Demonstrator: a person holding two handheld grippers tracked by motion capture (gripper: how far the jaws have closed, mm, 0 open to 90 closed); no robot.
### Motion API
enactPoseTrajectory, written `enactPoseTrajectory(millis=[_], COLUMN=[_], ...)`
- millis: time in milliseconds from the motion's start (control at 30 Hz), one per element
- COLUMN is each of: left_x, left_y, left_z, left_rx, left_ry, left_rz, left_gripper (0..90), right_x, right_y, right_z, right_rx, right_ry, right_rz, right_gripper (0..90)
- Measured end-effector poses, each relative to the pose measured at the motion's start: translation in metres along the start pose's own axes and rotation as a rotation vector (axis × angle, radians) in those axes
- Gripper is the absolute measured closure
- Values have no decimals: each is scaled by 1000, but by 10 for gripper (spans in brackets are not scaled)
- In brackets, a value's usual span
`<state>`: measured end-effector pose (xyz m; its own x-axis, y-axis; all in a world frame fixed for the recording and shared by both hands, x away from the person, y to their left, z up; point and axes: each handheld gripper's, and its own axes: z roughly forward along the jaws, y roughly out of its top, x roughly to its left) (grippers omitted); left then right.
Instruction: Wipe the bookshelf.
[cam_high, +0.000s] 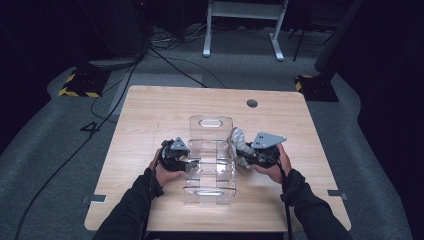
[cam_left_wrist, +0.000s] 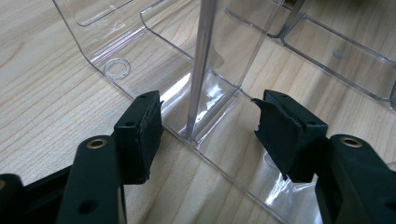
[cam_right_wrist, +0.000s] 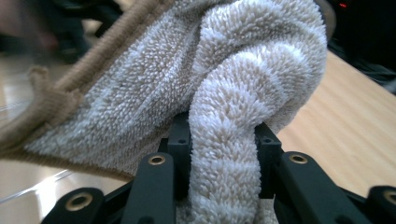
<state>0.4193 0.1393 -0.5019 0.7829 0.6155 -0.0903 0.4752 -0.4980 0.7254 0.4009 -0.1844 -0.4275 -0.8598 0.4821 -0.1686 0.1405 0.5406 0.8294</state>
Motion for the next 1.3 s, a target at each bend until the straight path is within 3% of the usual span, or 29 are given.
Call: enactPoseTrajectory(millis=[67,100,133,167,300,533,600,767,800,833,867,967,1067,1133,1167,1233,1300], left_x=[0,0,0,0,0,0,0,1,1,1,1,3,7,6,6,5,1], left_y=[0,0,0,0,0,0,0,0,0,0,0,-4,-8,-11,-13,-16,-23], left_z=[0,0,0,0,0,0,0,0,0,-1,-1,-5,-11,-14,-17,-25,-31], left_rx=[0,0,-1,-1,-3,-2,-3,2,2,4,4,-1,-7,8,17,43,55], left_ry=[-2,-2,-4,-4,-5,-5,-5,-15,-15,-7,-7,59,76,90,93,92,120], left_rz=[-3,-3,-4,-4,-13,-9,-9,1,1,-8,-8,-28,-38,-14,-19,-16,1], left_gripper=[400,399,399,400,401,401,401,400,399,390,360,310,292,273,272,261,263], right_x=[14,14,31,31,62,77,74,46,46,32,32,17,6,0,-4,-10,-18], right_y=[-4,-4,-9,-9,-13,-15,-15,-13,-13,-10,-10,-5,-1,1,1,2,2], right_z=[-11,-11,-24,-24,-43,-55,-52,-35,-35,-28,-28,-21,-17,-13,-10,-5,-1], right_rx=[-10,-10,-21,-21,-37,-43,-41,-28,-28,-27,-27,-49,-47,-34,-30,-25,-32], right_ry=[39,39,82,82,153,177,164,85,85,50,50,11,-26,-52,-63,-97,-98], right_rz=[-21,-21,-46,-46,-83,-103,-96,-51,-51,-25,-25,21,35,31,49,40,76], right_gripper=[683,683,682,682,681,680,679,680,680,680,680,680,680,679,678,676,675])
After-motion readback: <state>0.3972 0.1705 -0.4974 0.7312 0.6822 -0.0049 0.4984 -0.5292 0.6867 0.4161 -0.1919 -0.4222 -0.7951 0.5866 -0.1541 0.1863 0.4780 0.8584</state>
